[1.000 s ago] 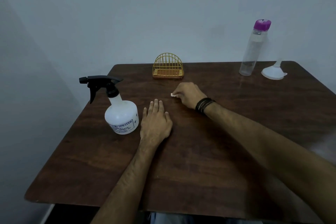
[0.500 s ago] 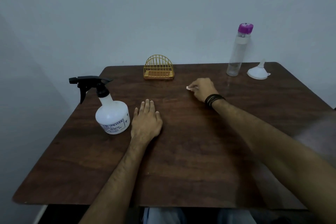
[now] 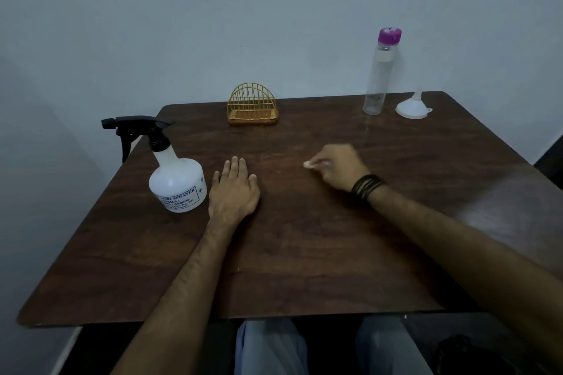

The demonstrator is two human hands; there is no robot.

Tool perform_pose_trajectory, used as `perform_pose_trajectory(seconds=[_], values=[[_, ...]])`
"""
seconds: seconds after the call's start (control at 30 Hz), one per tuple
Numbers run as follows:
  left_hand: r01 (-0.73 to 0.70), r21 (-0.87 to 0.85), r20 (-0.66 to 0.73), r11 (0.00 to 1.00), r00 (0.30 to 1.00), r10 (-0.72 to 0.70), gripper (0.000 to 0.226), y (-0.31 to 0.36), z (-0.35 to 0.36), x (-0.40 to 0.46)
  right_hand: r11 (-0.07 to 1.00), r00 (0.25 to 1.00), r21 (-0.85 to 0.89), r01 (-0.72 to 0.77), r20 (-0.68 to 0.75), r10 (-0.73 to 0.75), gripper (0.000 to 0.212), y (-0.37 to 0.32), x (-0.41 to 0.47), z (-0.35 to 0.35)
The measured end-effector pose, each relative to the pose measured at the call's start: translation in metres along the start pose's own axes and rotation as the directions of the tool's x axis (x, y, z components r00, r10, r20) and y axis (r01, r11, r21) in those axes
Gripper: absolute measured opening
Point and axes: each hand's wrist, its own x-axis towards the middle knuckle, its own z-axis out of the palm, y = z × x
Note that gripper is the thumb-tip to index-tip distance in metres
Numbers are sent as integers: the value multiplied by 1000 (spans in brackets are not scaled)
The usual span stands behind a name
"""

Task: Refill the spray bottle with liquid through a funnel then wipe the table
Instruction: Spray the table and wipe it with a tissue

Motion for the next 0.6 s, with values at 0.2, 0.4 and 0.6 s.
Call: perform_pose_trajectory(seconds=[0.2,0.4,0.6], values=[[28,19,12,999,1000,-28,63,6,1,1,961,960,-52,-272,-86,267,16,62,-14,-31],[69,13,27,998,997,-69,66,12,1,0,992,995,88,91,26,-94,14,-33,-59,13],[31,-7,56,999,998,-31,68,41,5,-4,999,1000,34,4,-1,-4,16,-1,-15,3]])
